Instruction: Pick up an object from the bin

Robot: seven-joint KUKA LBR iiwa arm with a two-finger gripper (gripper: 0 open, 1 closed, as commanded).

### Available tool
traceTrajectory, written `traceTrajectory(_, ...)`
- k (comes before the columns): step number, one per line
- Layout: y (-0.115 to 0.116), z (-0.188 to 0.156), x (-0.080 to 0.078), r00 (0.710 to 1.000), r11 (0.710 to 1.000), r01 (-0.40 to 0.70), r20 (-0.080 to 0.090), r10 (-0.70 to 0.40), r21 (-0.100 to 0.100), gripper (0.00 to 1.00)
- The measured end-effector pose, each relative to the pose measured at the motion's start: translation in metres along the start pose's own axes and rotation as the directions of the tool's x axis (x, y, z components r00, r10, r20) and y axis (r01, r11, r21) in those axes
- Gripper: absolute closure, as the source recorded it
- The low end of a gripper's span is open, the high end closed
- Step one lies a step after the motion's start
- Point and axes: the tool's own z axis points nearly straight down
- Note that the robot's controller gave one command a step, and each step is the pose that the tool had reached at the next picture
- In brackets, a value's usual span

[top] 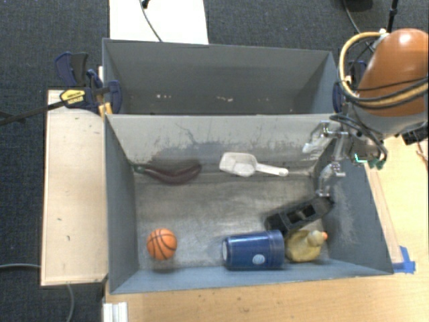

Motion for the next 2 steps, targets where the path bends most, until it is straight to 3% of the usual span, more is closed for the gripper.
traceTrajectory(1, 0.0, -0.004, -0.002, 1.0, 1.0, 0.002, 0.008, -0.002, 0.001, 0.0)
traceTrajectory(2, 0.0, 0.044, 0.008, 0.994, 0.994, 0.105, 0.01, -0.105, 0.002, 0.0)
